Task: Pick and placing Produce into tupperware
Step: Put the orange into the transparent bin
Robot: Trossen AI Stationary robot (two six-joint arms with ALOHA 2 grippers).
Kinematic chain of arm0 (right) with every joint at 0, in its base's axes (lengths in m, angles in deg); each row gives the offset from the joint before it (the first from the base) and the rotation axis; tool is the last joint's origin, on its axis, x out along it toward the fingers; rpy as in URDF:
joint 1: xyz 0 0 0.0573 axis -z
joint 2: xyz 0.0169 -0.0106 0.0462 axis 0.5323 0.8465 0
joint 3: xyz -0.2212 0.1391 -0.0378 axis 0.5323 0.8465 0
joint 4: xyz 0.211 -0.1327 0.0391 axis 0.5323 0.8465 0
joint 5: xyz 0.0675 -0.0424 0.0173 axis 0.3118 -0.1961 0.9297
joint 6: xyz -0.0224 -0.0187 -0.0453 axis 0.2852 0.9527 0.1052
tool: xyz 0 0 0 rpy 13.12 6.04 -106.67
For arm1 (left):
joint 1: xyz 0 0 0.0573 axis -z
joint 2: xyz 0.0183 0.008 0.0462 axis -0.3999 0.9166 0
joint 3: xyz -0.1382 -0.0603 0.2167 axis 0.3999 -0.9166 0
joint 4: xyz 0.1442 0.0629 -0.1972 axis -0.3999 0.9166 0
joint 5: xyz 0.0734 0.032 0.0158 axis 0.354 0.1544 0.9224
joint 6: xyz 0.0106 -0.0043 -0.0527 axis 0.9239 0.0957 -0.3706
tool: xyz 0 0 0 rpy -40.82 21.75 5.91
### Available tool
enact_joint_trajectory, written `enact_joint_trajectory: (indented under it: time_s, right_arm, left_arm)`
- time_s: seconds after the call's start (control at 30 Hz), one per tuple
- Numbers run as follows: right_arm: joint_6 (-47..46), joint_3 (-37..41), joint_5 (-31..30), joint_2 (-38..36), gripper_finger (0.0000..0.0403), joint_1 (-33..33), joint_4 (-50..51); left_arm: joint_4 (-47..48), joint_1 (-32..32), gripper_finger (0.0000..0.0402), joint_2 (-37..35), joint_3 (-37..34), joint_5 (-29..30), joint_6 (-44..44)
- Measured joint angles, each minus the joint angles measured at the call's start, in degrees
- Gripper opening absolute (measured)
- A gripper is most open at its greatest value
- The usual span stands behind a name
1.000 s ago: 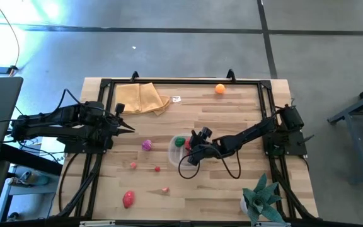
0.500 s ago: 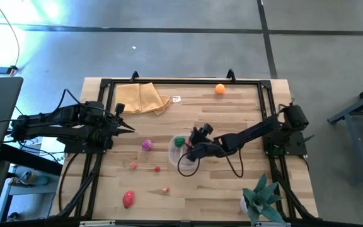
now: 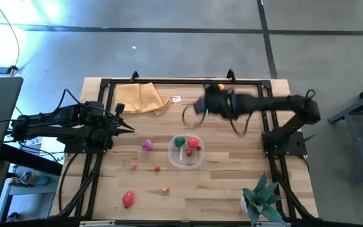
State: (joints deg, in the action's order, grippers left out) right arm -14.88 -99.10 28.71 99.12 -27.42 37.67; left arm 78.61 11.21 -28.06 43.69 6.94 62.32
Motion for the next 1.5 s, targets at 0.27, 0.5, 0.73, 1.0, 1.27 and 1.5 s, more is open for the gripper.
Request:
enact_joint_trajectory:
  time_s: [0.27,0.5,0.73,1.0,1.27,1.5]
  right_arm:
    - [4.7,-7.7,16.4,0.2,0.0284,20.2,3.6]
    - [-0.3,-5.1,31.8,4.4,0.0284,31.4,3.4]
    - [-1.0,-5.0,39.3,12.4,0.0284,37.6,2.3]
    - [-5.2,-5.0,37.9,17.8,0.0284,38.8,0.6]
    - [-5.4,-5.0,35.2,18.5,0.0284,37.9,-0.9]
    - [-5.8,-5.0,32.0,18.5,0.0284,37.6,1.4]
  left_arm:
    - [0.0,0.0,0.0024,0.0,0.0,0.0,0.0]
    - [0.0,0.0,0.0024,0.0,0.0,0.0,0.0]
    - [0.0,0.0,0.0024,0.0,0.0,0.0,0.0]
    - [0.0,0.0,0.0024,0.0,0.0,0.0,0.0]
    - [0.0,0.0,0.0024,0.0,0.0,0.0,0.0]
    - [0.0,0.0,0.0024,0.0,0.0,0.0,0.0]
